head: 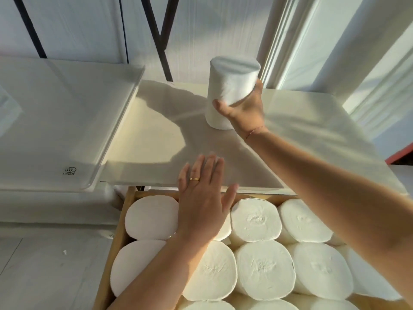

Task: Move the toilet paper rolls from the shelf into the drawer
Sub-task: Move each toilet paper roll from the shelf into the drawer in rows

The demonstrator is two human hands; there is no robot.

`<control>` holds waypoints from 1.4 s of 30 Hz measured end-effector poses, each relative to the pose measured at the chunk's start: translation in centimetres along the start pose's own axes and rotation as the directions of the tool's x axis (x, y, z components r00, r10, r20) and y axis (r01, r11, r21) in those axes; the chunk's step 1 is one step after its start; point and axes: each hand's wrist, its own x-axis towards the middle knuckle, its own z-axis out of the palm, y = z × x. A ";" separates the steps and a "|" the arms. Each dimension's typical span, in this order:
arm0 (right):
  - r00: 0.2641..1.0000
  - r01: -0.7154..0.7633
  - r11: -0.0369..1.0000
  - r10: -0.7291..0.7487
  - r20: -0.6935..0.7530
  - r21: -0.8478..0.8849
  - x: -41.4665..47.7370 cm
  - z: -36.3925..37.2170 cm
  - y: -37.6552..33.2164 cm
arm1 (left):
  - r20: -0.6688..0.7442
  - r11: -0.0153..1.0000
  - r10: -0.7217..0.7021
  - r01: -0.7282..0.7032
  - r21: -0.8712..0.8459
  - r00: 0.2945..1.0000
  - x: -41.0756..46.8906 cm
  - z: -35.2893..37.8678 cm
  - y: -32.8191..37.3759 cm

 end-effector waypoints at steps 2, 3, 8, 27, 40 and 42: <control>0.999 0.002 1.000 -0.001 0.054 -0.016 -3.0 -3.4 -0.5 | 0.013 0.999 -0.030 0.030 -0.020 0.999 -0.2 -0.2 0.1; 0.996 -0.017 0.999 0.020 0.087 -0.035 -4.5 -5.3 -0.8 | 0.002 0.998 -0.041 0.041 -0.043 0.999 -0.3 -0.4 0.2; 0.962 -0.082 0.996 0.090 0.258 -0.040 -11.9 -15.8 -3.8 | -0.076 0.929 0.031 -0.056 -0.366 0.997 -1.5 -2.0 5.3; 0.792 -0.476 0.836 0.542 0.280 -0.273 -28.3 -36.1 -3.6 | 0.339 0.512 0.432 0.083 -0.855 0.836 -8.6 -1.6 22.9; 0.521 -0.795 0.606 0.710 0.473 -0.034 -28.7 -38.1 -3.6 | 0.476 0.582 0.489 0.133 -0.802 0.731 -10.5 -1.2 22.5; 0.550 -0.697 0.672 0.725 0.414 -0.250 -29.1 -37.2 -3.1 | 0.529 0.604 0.456 0.188 -0.774 0.715 -11.0 -0.3 21.9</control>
